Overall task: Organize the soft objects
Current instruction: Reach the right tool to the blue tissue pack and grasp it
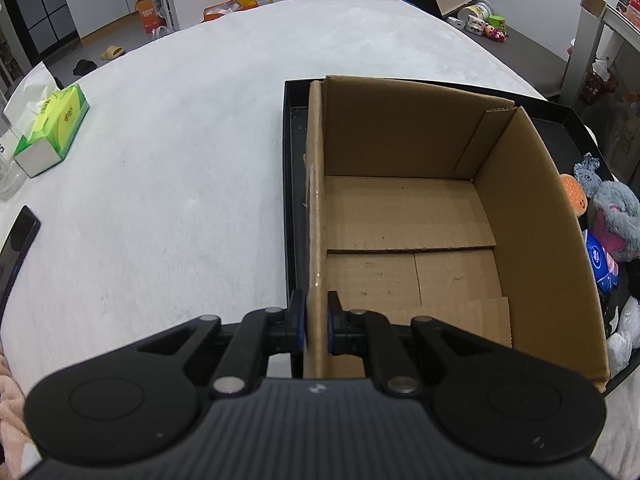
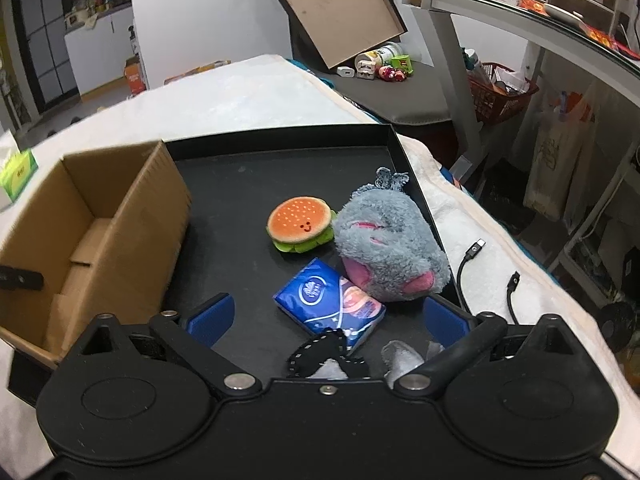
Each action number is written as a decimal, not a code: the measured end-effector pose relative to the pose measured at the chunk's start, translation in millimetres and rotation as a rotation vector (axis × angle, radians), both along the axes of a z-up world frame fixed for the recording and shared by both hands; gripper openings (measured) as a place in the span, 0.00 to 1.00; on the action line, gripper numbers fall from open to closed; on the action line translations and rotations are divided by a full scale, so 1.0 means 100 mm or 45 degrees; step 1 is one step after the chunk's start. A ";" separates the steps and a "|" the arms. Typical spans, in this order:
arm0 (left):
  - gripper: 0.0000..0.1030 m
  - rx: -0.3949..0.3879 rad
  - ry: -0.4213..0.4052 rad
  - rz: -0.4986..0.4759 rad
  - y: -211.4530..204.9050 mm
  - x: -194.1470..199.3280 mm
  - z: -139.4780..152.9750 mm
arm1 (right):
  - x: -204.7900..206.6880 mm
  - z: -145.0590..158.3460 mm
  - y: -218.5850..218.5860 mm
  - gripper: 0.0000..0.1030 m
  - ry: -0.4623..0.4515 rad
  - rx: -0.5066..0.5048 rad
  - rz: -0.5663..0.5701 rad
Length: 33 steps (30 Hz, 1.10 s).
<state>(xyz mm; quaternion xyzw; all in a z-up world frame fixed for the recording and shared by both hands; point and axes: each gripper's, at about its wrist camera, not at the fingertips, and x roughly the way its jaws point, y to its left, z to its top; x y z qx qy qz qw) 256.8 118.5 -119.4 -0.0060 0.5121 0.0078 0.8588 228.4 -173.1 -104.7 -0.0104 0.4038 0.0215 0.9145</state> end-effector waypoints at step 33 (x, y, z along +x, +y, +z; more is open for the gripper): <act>0.09 0.041 0.028 0.033 -0.08 0.03 -0.02 | 0.39 -0.48 0.07 0.66 0.141 -0.097 0.129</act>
